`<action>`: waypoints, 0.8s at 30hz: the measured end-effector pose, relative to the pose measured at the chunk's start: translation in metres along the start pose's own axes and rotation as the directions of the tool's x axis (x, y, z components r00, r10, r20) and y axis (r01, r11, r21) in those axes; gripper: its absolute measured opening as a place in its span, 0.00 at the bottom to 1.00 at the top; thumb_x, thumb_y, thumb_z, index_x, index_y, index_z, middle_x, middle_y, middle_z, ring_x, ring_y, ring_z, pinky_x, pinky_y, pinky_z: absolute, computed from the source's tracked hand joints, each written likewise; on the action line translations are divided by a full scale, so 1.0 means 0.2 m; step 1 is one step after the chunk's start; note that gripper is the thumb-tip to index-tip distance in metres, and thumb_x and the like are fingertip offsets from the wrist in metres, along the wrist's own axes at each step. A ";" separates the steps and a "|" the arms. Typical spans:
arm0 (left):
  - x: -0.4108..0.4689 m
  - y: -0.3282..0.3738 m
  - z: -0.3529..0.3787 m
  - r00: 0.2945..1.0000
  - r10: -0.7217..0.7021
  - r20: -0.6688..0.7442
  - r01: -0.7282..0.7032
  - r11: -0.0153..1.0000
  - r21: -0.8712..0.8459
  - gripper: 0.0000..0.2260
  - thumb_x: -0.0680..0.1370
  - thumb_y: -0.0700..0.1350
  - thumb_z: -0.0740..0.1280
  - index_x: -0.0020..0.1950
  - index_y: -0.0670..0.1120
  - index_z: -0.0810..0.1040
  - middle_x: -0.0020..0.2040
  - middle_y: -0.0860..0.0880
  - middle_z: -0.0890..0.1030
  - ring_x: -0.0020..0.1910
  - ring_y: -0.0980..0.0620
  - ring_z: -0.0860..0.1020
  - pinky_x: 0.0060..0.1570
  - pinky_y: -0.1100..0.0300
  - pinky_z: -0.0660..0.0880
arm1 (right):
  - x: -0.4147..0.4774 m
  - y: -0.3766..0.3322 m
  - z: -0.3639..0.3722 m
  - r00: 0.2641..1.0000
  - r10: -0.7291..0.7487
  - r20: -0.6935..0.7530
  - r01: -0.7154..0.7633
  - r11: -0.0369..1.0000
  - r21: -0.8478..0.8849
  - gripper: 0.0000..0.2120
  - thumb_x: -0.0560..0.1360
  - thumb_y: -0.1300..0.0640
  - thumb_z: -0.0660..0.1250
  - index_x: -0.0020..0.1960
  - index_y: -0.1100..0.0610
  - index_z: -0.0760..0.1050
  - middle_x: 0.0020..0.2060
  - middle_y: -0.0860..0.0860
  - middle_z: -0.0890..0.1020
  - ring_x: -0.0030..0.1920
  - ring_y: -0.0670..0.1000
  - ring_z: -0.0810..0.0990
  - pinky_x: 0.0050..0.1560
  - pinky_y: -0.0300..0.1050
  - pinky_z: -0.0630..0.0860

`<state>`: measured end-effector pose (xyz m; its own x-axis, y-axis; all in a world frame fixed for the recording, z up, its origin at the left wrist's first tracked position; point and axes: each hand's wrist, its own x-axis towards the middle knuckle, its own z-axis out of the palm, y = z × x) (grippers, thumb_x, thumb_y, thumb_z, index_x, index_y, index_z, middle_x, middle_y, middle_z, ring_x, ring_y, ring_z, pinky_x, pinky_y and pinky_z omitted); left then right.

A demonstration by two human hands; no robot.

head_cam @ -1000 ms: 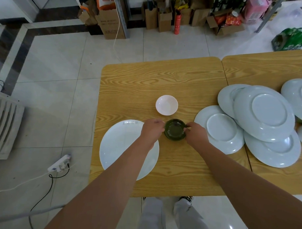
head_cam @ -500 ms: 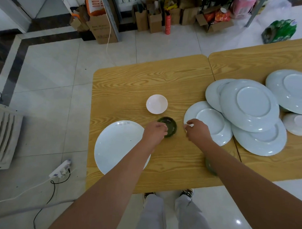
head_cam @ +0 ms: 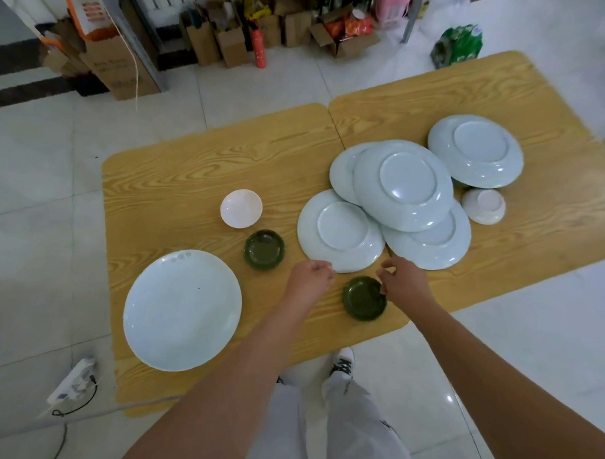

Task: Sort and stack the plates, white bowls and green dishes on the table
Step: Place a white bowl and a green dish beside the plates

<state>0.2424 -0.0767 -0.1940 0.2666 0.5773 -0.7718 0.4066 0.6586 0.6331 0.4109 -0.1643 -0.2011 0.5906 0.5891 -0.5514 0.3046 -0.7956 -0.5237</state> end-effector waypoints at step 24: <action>0.00 -0.02 0.10 1.000 -0.002 -0.008 0.004 0.981 0.196 0.10 0.80 0.44 0.64 0.60 0.47 0.79 0.55 0.50 0.81 0.56 0.51 0.79 0.61 0.52 0.77 | -0.02 0.11 0.07 0.997 -0.010 0.074 0.024 0.981 -0.193 0.10 0.80 0.58 0.62 0.59 0.57 0.78 0.42 0.53 0.82 0.42 0.53 0.82 0.46 0.48 0.82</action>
<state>0.2575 -0.0888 -0.1976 0.2589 0.5797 -0.7726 0.5712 0.5532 0.6064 0.4050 -0.1829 -0.2189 0.5306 0.6058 -0.5929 0.4569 -0.7935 -0.4019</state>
